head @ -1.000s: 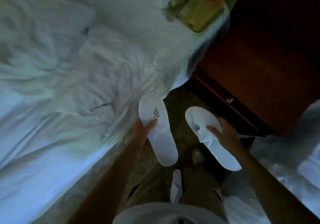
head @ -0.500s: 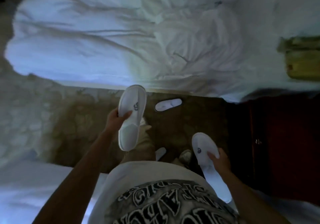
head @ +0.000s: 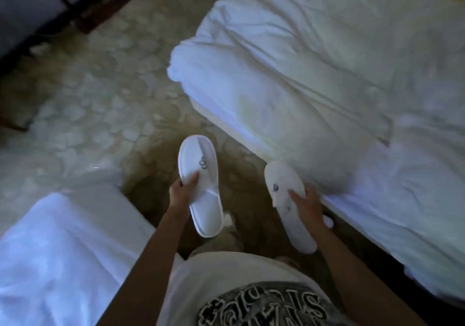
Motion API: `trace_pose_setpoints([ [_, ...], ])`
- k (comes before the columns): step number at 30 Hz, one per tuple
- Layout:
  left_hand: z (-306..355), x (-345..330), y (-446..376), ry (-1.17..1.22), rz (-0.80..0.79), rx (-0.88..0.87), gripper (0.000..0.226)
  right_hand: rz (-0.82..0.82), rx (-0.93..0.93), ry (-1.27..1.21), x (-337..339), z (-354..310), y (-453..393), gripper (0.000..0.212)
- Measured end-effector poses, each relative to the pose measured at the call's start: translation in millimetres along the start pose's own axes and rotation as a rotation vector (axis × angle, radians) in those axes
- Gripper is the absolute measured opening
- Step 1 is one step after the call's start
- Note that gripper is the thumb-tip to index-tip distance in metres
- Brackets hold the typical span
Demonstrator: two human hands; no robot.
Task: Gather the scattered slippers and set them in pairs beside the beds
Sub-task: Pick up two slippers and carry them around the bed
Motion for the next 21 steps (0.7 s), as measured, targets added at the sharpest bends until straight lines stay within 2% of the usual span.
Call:
trace_pose_setpoints([
  [3, 68, 43, -41, 0.089, 0.064, -0.053, 0.065, -0.038, 0.172, -0.026, -65, -96, -30, 0.038],
  [6, 117, 66, -77, 0.151, 0.042, -0.11, 0.069, -0.085, 0.27, -0.034, -109, -161, -52, 0.033],
  [9, 142, 78, -107, 0.222, 0.078, -0.079, 0.065, -0.119, 0.268, 0.015, -146, -196, -79, 0.037],
  [14, 163, 90, -163, 0.277, 0.133, 0.072, 0.054, -0.135, 0.255, 0.023, -214, -241, -150, 0.036],
  [17, 183, 113, -204, 0.269, 0.209, 0.156, 0.069, -0.201, 0.238, 0.049, -266, -293, -186, 0.036],
  [19, 205, 135, -234, 0.281, 0.261, 0.135, 0.081, -0.261, 0.27, 0.064, -303, -334, -206, 0.037],
  [21, 234, 155, -263, 0.276, 0.275, 0.106, 0.072, -0.326, 0.307, 0.086, -343, -378, -225, 0.039],
])
Point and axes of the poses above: each hand's wrist, its own y-axis away from the middle knuckle, its own x-axis out of the back of the hand, z = x × y, the point moved 4 cm from there along -y, towards the middle knuckle, and after that the axes turned 13 degrees about -y, right-handed, at the moved point
